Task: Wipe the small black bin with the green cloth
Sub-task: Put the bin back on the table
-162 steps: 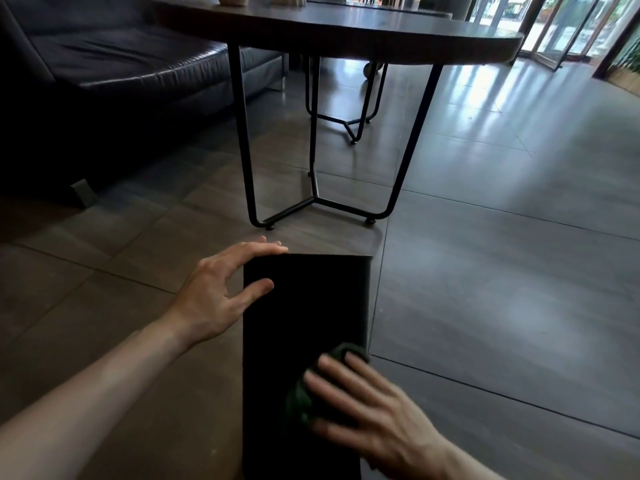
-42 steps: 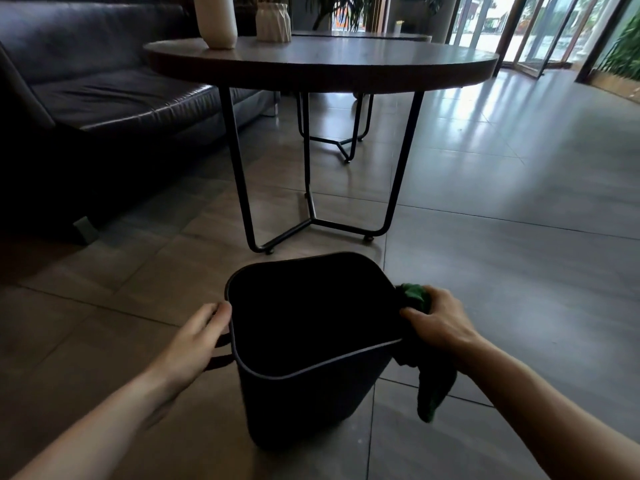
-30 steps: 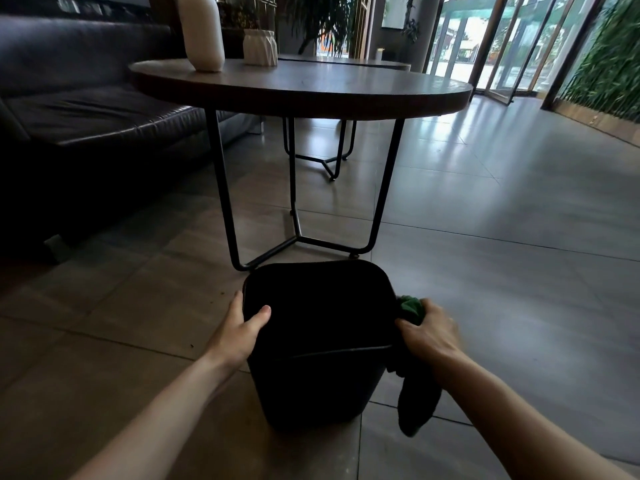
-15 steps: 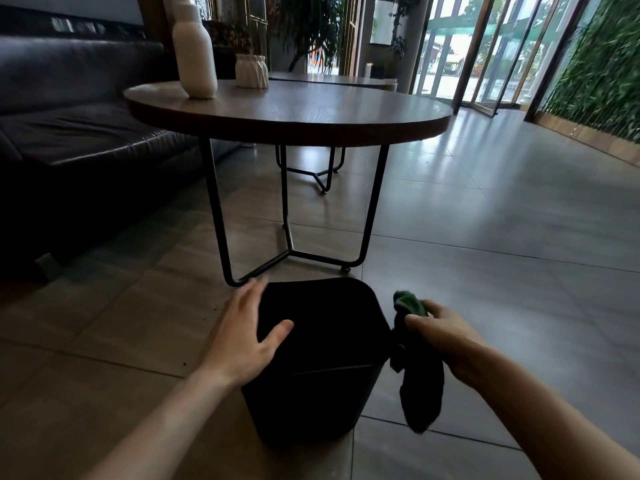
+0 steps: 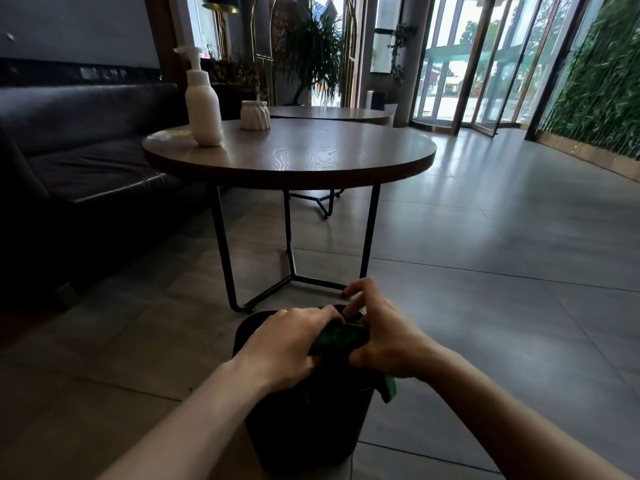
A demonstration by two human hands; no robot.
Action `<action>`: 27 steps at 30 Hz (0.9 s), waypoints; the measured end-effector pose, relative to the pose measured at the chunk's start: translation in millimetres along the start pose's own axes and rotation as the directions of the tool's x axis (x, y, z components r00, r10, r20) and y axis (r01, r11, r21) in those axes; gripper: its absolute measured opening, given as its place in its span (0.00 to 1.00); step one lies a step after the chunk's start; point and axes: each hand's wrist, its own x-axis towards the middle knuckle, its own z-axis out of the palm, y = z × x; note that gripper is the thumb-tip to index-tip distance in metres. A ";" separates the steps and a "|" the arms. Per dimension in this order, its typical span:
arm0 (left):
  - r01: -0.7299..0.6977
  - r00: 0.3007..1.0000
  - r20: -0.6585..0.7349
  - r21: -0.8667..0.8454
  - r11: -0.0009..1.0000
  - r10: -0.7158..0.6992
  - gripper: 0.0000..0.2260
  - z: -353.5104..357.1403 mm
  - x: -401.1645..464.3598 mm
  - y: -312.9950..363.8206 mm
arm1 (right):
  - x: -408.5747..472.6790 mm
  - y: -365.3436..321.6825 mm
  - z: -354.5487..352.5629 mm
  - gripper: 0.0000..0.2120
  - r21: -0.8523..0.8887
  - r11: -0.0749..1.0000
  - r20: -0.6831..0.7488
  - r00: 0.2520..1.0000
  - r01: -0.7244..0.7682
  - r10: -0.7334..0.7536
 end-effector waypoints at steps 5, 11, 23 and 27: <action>0.012 0.990 -0.139 -0.056 0.998 -0.020 0.19 -11.2 -5.8 5.8 | -9.4 4.0 4.5 0.28 -0.017 0.998 0.001 0.998 0.068 -0.068; 0.025 0.983 -0.181 0.087 0.996 -0.009 0.20 -20.1 -26.6 -7.8 | -14.1 4.9 5.3 0.22 -0.056 0.985 -0.070 0.984 0.161 -0.165; 0.106 0.993 -0.069 0.129 0.986 -0.098 0.17 -18.7 -37.0 -45.9 | 5.6 -10.8 29.5 0.23 -0.391 0.886 -0.004 0.962 0.250 -0.273; 0.108 0.992 0.039 0.178 0.978 -0.117 0.21 -28.7 -37.8 -42.9 | -0.1 -28.7 23.0 0.24 -0.464 0.855 0.062 0.971 0.232 -0.230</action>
